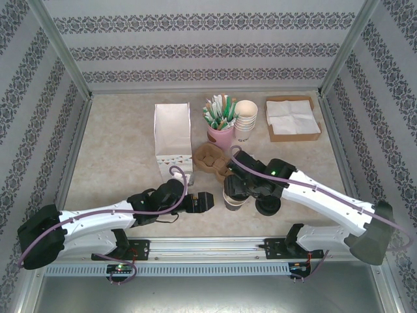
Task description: Pack the takeout coffee
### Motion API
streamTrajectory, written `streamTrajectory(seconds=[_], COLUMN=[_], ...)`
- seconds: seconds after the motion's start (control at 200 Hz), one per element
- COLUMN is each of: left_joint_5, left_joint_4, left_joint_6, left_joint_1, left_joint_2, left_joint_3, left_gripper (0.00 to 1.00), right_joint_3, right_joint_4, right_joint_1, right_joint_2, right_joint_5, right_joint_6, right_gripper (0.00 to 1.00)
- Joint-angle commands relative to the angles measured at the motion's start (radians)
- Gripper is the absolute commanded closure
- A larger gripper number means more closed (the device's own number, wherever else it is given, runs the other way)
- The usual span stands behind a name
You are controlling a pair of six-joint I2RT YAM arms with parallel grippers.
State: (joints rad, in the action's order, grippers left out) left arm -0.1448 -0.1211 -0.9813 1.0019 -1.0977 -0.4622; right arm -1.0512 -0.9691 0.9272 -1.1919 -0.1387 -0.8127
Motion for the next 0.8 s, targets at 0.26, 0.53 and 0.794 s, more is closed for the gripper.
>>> streamTrajectory(seconds=[0.26,0.53,0.794], left_joint_5=[0.034,0.037,0.037], left_joint_4=[-0.043,-0.046,-0.051], left_joint_6=[-0.019,-0.02,-0.023], left_joint_1=[0.015,0.015,0.015], left_joint_2=[0.011,0.006,-0.001], left_joint_3=[0.014,0.014,0.016], left_gripper=[0.07,0.07,0.07], right_joint_3=[0.026,0.026,0.031], right_joint_4=[-0.003,0.005,0.01], right_joint_1=[0.02,0.023,0.031], right_joint_2=[-0.053,-0.072,-0.069], right_joint_5=[0.004,0.022,0.031], right_joint_6=[-0.013,-0.011,-0.019], right_gripper=[0.27,0.27,0.27])
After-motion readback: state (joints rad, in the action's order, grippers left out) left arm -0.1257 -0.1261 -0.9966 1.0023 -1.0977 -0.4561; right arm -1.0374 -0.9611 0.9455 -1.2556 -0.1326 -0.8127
